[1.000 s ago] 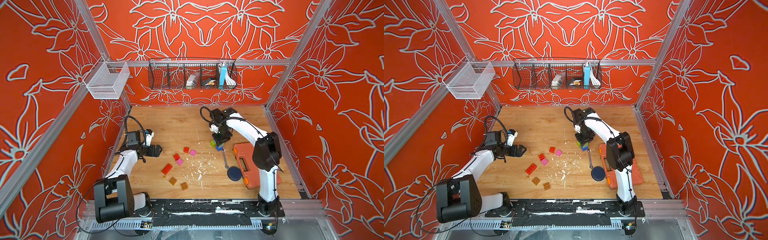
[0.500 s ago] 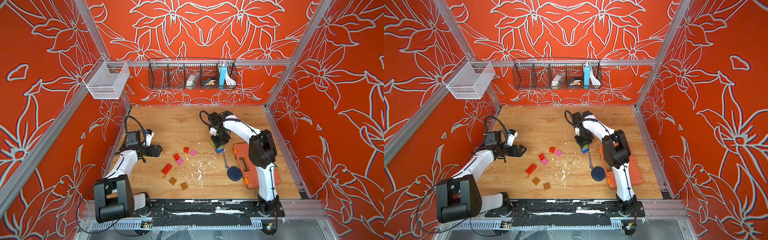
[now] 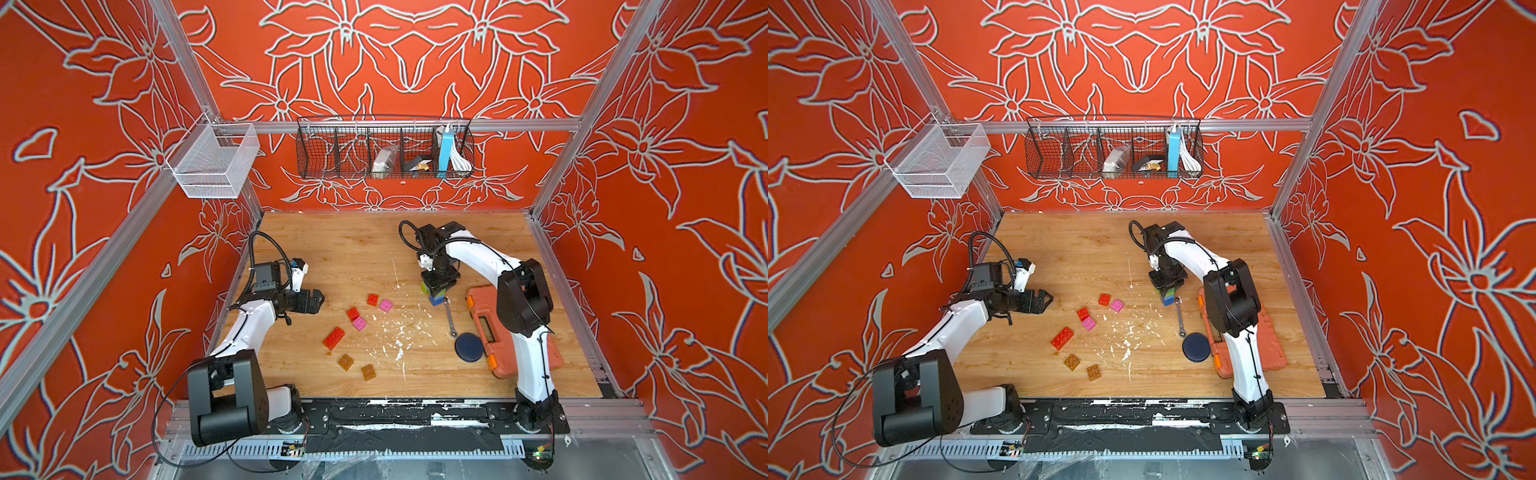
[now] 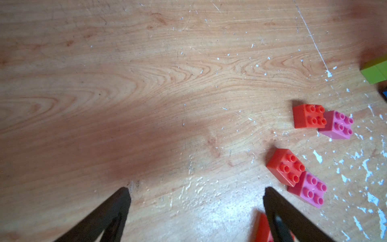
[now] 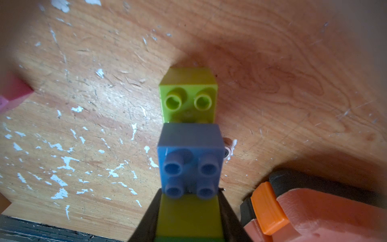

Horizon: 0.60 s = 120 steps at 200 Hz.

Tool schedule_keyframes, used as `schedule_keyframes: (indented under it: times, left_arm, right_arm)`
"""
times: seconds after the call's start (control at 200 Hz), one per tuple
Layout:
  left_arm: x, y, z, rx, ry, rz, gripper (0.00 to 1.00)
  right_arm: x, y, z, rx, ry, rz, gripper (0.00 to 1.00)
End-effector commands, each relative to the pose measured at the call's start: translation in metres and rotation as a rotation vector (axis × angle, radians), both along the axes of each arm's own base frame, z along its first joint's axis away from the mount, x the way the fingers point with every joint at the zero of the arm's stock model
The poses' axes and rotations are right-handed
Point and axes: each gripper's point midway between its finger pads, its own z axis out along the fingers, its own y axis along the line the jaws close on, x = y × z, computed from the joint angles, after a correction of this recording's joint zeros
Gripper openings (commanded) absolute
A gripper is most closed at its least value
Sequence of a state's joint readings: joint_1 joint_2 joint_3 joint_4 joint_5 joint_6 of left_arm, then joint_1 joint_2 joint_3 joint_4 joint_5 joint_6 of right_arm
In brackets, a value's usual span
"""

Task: Assemble the letter h with lego
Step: Assemble the lego brick with the lego brick.

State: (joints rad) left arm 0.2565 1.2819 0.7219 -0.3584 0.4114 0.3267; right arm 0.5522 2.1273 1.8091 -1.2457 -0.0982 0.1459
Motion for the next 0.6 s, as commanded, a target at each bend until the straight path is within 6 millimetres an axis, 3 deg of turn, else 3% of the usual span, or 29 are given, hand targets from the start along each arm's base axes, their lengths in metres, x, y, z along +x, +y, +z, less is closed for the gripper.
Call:
schedule_keyframes:
  times: [0.0,0.36,0.595]
  left_arm:
    - [0.001,0.0,0.008,0.002,-0.027,-0.017,1.0]
    - [0.001,0.0,0.008,0.002,-0.027,-0.018,1.0]
    - [0.001,0.0,0.007,0.001,-0.026,-0.017,1.0]
  right_arm:
    - [-0.011,-0.003,-0.019,-0.033,0.072,-0.016,0.15]
    - [-0.019,0.0,-0.018,-0.007,0.107,0.011,0.16]
    - [-0.015,-0.01,-0.025,-0.075,0.108,0.011,0.16]
